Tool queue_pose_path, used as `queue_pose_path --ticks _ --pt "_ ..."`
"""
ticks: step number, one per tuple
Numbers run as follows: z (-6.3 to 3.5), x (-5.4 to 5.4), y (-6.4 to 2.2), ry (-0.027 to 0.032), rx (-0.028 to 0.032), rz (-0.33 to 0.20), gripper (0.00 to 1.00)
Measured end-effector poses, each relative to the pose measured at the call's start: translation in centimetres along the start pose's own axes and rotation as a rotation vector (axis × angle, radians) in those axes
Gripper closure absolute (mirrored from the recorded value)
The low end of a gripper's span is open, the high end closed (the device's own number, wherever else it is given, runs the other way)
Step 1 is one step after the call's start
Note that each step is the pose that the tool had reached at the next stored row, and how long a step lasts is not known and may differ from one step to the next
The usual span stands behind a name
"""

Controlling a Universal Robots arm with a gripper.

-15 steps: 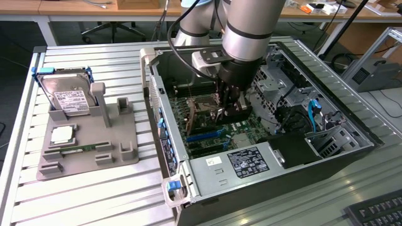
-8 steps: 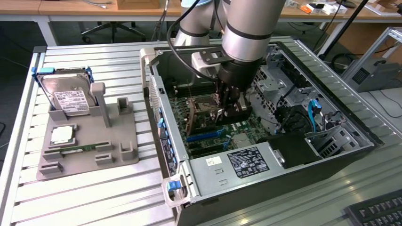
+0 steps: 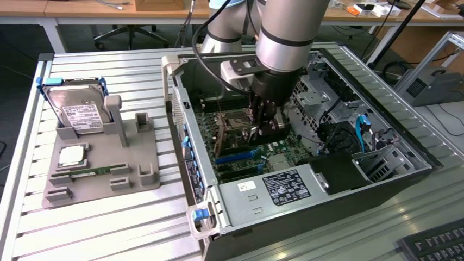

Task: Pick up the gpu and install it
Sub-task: 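Insert the gpu into the slot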

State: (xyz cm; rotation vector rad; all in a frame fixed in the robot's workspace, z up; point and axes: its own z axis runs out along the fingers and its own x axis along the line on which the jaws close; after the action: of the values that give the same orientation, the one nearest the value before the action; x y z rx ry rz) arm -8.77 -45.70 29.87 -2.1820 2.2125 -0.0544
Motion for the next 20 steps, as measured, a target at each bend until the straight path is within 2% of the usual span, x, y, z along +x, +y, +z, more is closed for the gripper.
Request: queue_pose_path --ticks 20 --pt "0.04 0.51 0.38 0.0030 0.0001 0.000 0.73"
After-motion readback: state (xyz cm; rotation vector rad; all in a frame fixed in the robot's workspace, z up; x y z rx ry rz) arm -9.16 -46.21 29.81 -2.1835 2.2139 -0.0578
